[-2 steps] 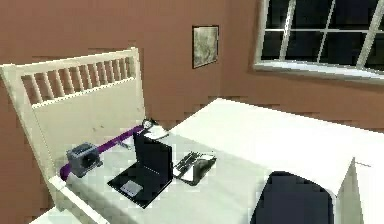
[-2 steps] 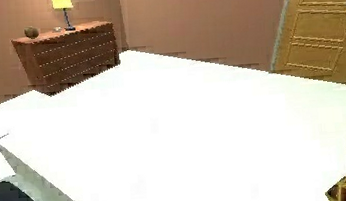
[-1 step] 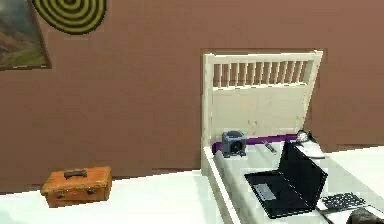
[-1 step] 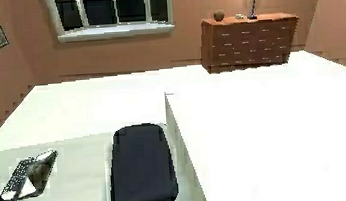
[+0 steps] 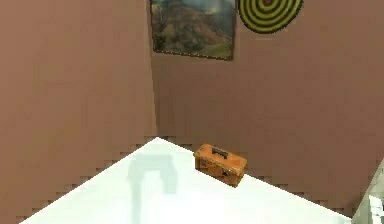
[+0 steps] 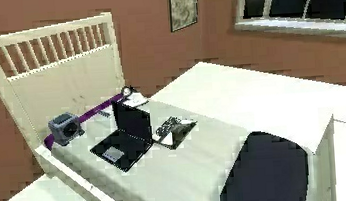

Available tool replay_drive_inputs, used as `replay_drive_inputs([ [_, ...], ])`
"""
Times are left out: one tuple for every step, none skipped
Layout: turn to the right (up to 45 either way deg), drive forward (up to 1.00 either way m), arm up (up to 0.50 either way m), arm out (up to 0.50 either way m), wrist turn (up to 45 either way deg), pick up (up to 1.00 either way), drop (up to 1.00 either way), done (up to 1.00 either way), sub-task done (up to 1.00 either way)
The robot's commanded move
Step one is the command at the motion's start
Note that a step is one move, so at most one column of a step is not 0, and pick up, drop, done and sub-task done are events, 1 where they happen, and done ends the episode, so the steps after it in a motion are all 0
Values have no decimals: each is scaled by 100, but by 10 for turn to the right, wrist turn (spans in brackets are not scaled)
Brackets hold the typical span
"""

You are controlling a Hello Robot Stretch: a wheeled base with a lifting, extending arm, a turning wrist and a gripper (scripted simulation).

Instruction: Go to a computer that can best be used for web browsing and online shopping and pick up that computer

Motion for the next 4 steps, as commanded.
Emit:
replay_drive_inputs([
  [-150, 0, 0, 0, 0, 0, 0, 0, 0],
  [450, 0, 0, 0, 0, 0, 0, 0, 0],
  [150, 0, 0, 0, 0, 0, 0, 0, 0],
  [0, 50, 0, 0, 0, 0, 0, 0, 0],
])
